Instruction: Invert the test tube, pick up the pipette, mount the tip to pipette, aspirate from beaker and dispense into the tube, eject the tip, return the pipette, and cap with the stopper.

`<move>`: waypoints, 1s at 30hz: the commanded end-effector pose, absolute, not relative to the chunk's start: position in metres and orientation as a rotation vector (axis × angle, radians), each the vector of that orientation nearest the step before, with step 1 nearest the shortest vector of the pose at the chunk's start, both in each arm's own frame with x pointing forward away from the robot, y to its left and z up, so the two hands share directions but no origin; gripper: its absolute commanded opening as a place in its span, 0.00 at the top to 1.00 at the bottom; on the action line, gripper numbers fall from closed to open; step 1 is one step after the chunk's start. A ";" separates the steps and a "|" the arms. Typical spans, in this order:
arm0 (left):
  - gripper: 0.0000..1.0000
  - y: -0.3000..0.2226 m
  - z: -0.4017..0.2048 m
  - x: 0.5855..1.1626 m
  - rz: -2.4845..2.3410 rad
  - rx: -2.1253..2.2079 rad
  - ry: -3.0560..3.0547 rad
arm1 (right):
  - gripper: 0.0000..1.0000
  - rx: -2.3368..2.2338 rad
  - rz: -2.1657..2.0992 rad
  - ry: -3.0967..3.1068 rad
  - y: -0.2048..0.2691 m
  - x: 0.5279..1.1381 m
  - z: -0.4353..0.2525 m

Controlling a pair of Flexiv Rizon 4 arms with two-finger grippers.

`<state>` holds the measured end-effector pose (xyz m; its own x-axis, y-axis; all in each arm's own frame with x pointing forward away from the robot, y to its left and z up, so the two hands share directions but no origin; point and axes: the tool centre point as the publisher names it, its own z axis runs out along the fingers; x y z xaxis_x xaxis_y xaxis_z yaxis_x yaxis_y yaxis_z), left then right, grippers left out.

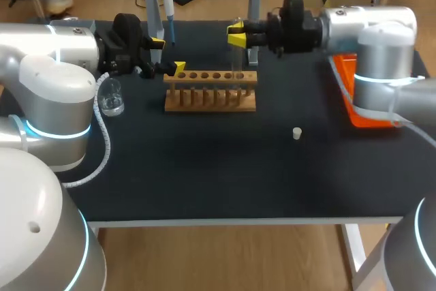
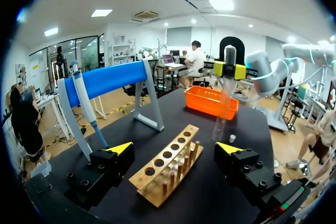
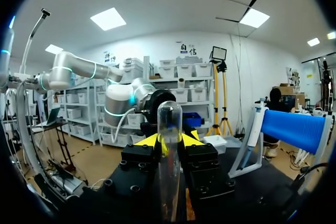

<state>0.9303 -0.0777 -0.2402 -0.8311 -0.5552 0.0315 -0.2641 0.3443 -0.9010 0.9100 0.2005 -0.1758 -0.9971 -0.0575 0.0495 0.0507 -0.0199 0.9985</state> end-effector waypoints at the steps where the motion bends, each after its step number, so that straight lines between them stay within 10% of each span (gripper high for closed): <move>1: 0.00 -0.077 -0.240 0.931 -1.482 -0.731 2.335 | 1.00 -0.039 -2.192 -2.169 0.185 0.892 -0.168; 30: 0.00 -0.077 -0.240 0.931 -1.482 -0.731 2.335 | 1.00 -0.486 -1.884 -1.950 0.182 0.909 -0.159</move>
